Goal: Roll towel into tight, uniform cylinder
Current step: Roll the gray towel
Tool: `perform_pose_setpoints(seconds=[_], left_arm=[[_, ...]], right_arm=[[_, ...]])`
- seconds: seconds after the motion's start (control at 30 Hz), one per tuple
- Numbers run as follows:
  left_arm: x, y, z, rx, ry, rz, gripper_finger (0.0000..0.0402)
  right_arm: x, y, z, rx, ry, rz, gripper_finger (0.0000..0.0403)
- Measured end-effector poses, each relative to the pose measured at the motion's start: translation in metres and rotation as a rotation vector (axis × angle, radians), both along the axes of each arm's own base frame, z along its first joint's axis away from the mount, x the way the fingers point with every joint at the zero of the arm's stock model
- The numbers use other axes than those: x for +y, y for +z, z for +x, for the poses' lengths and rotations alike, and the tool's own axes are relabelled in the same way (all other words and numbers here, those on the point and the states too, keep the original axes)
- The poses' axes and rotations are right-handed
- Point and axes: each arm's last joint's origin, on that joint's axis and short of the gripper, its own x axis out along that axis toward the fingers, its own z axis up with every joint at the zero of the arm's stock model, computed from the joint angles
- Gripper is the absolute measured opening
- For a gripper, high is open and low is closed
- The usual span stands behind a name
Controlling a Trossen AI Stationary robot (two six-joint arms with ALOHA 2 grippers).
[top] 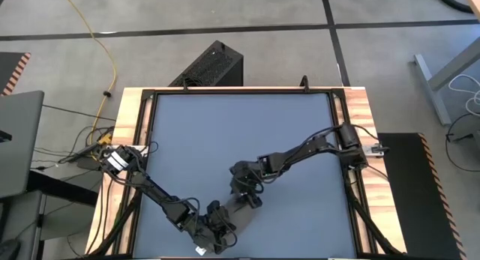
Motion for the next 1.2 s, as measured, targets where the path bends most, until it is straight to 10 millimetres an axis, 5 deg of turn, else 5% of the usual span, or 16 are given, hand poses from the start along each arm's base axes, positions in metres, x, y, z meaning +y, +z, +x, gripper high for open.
perform_pose_setpoints(seconds=[0.17, 0.5, 0.8, 1.2], left_arm=[[-0.004, 0.001, -0.003, -0.014, -0.011, 0.008, 0.0], [-0.013, 0.008, -0.024, -0.012, 0.077, 0.097, 0.0], [-0.007, 0.012, -0.037, 0.055, 0.164, 0.129, 0.0], [0.003, -0.013, -0.063, 0.108, 0.292, 0.094, 0.0]], right_arm=[[-0.001, -0.023, 0.002, 0.05, -0.025, -0.054, 0.0178], [-0.004, -0.03, -0.003, 0.128, -0.023, -0.074, 0.0018], [-0.001, -0.031, -0.004, 0.141, -0.02, -0.077, 0.0055], [-0.002, -0.033, -0.007, 0.189, -0.061, -0.068, 0.0039]])
